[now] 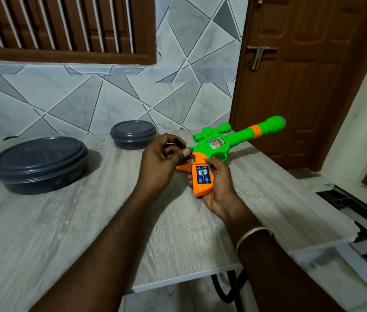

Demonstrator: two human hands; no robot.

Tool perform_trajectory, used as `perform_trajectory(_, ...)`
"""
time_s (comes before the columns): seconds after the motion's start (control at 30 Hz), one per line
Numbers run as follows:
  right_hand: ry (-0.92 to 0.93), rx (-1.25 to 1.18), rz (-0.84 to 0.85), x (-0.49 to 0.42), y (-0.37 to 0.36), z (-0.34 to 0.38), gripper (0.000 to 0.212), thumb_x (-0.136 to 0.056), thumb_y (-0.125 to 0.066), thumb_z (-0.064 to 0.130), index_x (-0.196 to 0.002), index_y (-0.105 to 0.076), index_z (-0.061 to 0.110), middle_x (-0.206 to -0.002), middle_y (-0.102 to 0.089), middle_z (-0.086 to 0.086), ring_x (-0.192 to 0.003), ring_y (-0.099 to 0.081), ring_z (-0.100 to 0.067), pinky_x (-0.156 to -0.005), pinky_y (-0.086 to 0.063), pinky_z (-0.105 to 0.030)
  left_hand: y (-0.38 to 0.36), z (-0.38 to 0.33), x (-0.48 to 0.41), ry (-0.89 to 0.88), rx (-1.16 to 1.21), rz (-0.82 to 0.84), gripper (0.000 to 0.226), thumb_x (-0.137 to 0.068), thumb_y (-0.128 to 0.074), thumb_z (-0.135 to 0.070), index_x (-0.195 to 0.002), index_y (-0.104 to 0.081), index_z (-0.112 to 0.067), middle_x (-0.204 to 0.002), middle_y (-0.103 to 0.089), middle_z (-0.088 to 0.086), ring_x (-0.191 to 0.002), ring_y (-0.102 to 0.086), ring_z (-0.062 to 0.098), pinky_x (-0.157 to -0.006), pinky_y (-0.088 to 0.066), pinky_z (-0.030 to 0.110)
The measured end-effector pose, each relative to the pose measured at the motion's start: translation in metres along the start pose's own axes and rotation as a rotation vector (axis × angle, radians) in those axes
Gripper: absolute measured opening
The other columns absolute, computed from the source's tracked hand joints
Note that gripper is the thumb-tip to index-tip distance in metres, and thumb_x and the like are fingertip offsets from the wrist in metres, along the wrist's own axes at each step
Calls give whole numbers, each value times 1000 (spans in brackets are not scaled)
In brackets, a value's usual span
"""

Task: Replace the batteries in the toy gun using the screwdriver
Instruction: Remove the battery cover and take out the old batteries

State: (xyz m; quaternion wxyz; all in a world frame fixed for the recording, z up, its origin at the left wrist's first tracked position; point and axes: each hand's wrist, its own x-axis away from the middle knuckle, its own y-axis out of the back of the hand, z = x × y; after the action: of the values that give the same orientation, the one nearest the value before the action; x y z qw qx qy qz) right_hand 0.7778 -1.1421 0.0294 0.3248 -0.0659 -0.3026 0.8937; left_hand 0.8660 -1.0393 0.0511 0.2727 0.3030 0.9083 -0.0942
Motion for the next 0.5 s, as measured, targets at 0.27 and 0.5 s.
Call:
perform_trajectory(0.27, -13, 21, 7, -3, 1, -4, 28, -95, -48, 27, -100, -66, 7, -79, -62, -15, -55, -59, -21, -48, -48, -26, -8, 2, 4, -19, -121, 39, 16, -82, -77, 3, -95, -68, 1, -83, -74, 17, -81, -75, 26, -79, -62, 45)
perform_trajectory(0.5, -15, -11, 25, 2, 1, -1, 24, -96, -48, 24, -104, -64, 8, -79, -65, -11, -60, -62, -18, -47, -50, -24, -5, 4, 4, -141, -283, 114, 11, -85, -73, 0, -93, -72, -7, -87, -73, 3, -86, -72, 18, -81, -60, 42)
